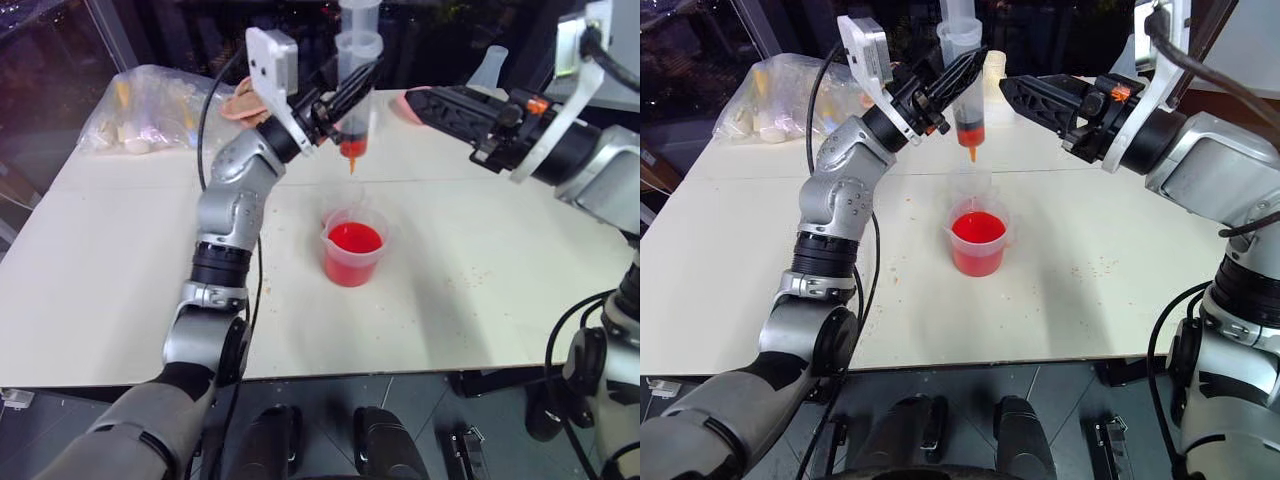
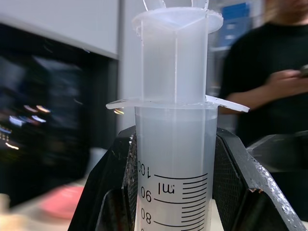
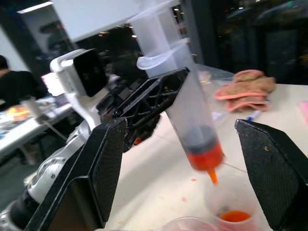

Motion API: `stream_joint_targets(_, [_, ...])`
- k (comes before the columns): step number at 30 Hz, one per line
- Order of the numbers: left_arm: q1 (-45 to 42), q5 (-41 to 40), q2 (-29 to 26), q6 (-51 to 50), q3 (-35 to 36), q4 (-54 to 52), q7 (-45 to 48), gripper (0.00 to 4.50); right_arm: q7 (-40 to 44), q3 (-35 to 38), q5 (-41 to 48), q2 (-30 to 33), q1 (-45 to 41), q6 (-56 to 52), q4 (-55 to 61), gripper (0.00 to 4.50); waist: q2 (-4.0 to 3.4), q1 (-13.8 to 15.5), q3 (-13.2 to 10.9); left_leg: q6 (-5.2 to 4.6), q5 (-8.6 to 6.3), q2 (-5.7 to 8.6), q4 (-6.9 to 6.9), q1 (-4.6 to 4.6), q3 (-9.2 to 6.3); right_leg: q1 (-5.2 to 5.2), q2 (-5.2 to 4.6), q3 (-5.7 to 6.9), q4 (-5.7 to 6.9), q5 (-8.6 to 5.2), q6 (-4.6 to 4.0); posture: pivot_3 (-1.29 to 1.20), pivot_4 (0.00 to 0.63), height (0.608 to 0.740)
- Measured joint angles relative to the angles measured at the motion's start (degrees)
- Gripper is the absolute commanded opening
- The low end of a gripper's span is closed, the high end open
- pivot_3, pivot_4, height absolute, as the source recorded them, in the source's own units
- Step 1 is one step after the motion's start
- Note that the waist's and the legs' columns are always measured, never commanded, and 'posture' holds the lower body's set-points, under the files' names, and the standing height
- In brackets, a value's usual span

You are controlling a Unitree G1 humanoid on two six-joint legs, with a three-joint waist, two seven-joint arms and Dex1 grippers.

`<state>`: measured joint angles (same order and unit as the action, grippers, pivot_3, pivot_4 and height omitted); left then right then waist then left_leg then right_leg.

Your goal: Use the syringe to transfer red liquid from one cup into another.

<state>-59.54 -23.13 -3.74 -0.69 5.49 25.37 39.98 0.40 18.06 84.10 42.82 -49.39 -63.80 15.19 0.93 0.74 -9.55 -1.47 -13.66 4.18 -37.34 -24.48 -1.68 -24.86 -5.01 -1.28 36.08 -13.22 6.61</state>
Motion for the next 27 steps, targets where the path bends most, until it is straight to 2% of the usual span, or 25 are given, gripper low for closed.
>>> stream_joint_targets(5, [0.12, 3.37, 1.77, 12.01, 0.26, 11.62, -1.19, 1.52, 2.54, -2.37, -4.0, -0.07, 0.16, 1.19, 0.69, 3.67, 0.03, 0.0, -0.02, -0.04, -0.02, 0.0, 0.0, -0.03, 0.0, -0.01, -0.01, 0.0, -0.03, 0.0, 0.0, 0.0, 0.15, 0.74])
stream_joint_targets(10, [0.08, 4.36, 3.16, 18.54, 0.88, 18.56, -1.12, 1.52, 4.88, -5.18, -8.92, -1.18, -0.94, 2.79, 0.27, 3.67, 0.03, -0.04, -0.02, -0.06, -0.04, 0.0, 0.0, -0.03, -0.01, -0.02, -0.01, 0.01, -0.04, 0.0, 0.0, 0.0, 0.15, 0.74])
stream_joint_targets(15, [0.07, 4.97, 4.4, 20.96, 0.84, 22.2, -0.33, 1.52, 6.32, -8.89, -14.28, -4.6, -5.65, 3.55, -2.78, 3.67, 0.03, -0.18, -0.02, -0.06, -0.04, 0.0, 0.02, -0.03, -0.01, -0.05, 0.0, 0.0, -0.01, 0.0, 0.01, 0.0, 0.15, 0.74])
stream_joint_targets(20, [0.2, 5.22, 4.33, 22.19, 0.85, 22.8, 0.39, 1.52, 6.86, -12.38, -24.51, -9.3, -11.25, 7.18, -10.4, 3.67, 0.02, -0.15, -0.02, -0.05, -0.04, 0.0, 0.02, -0.03, 0.0, -0.07, 0.0, 0.01, 0.0, 0.01, 0.01, 0.0, 0.15, 0.74])
stream_joint_targets(27, [0.5, 5.69, 4.14, 22.4, 0.87, 22.88, 0.59, 1.52, 9.45, -15.02, -34.66, -14.24, -13.45, 9.77, -16.94, 3.67, 0.02, -0.12, -0.02, -0.05, -0.04, 0.03, 0.07, -0.05, 0.01, -0.13, 0.01, 0.06, 0.0, 0.01, 0.01, 0.0, 0.15, 0.74])
